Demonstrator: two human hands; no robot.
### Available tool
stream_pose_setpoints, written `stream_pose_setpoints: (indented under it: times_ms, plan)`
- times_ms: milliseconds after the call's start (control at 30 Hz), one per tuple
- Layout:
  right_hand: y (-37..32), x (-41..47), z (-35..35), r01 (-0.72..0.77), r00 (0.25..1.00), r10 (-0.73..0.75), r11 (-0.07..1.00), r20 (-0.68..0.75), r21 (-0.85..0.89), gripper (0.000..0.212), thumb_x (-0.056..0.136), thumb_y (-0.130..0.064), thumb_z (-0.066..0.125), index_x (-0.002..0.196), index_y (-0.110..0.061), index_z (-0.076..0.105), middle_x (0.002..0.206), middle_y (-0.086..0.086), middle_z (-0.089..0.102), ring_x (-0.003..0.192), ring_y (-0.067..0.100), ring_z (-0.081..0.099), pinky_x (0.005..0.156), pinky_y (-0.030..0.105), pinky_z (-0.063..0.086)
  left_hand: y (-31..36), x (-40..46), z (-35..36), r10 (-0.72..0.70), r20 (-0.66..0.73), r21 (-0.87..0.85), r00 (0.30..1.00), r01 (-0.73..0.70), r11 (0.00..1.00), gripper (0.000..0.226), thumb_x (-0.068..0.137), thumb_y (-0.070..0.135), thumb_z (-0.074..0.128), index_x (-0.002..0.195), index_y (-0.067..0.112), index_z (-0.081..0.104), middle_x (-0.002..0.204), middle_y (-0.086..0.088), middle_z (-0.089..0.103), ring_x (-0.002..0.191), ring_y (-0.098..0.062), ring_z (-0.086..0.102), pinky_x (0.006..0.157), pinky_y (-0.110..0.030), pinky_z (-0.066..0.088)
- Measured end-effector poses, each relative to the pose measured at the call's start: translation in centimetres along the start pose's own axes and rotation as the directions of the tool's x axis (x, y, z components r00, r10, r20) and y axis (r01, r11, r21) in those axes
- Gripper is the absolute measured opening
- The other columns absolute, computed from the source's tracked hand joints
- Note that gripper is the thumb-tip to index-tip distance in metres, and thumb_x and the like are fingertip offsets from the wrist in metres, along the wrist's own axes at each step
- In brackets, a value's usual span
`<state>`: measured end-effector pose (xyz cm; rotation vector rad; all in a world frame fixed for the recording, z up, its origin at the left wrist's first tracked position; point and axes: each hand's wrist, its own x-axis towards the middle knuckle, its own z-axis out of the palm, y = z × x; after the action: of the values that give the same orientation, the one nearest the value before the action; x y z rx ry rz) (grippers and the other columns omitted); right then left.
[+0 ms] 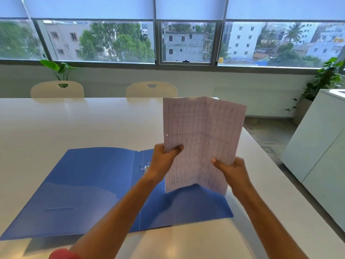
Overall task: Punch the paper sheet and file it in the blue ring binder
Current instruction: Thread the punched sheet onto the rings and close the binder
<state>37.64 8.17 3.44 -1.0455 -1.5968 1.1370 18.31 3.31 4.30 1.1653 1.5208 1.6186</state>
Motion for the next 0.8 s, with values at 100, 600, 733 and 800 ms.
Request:
stream_pose_setpoints:
  times_ms: [100,600,733,800]
  plan:
    - [0.6,0.0,0.1,0.024,1.000,-0.024,1.000,-0.009,-0.001,0.012,0.088,-0.023,0.066,0.095,-0.031,0.062,0.093,-0.008,0.069,0.082,0.019,0.065,0.072,0.036,0.057,-0.8,-0.3,0.3,-0.008,-0.040,-0.024,0.999,0.007,1.000,0.010,0.091,0.019,0.061,0.084,0.022,0.068,0.085,0.000,0.072,0.078,-0.024,0.070,0.068,-0.030,0.059]
    - [-0.8,0.8,-1.1,0.121,0.992,-0.122,0.991,-0.009,-0.052,0.006,0.088,-0.026,0.063,0.085,-0.031,0.064,0.083,-0.011,0.070,0.066,0.016,0.071,0.061,0.024,0.055,0.4,0.5,-1.6,0.005,0.105,0.012,0.994,-0.007,1.000,0.009,0.090,0.015,0.062,0.093,0.021,0.068,0.090,0.004,0.073,0.081,-0.018,0.072,0.068,-0.026,0.059]
    - [-1.5,1.4,-1.7,0.104,0.995,-0.103,0.994,0.016,-0.042,0.005,0.090,-0.026,0.062,0.088,-0.026,0.066,0.085,-0.010,0.073,0.070,0.009,0.073,0.060,0.023,0.054,0.8,0.9,-3.3,-0.104,0.146,-0.131,0.984,0.124,0.984,0.011,0.088,0.012,0.063,0.096,0.012,0.070,0.096,-0.004,0.075,0.088,-0.024,0.072,0.077,-0.037,0.060]
    - [-1.7,1.5,-1.7,0.087,0.996,-0.086,0.996,0.033,-0.033,0.004,0.090,-0.025,0.061,0.089,-0.025,0.066,0.084,-0.012,0.073,0.069,0.010,0.073,0.058,0.019,0.052,0.7,1.0,-4.1,-0.166,0.147,-0.197,0.975,0.193,0.961,0.017,0.087,0.011,0.063,0.102,0.006,0.069,0.103,-0.011,0.074,0.094,-0.030,0.071,0.083,-0.045,0.058]
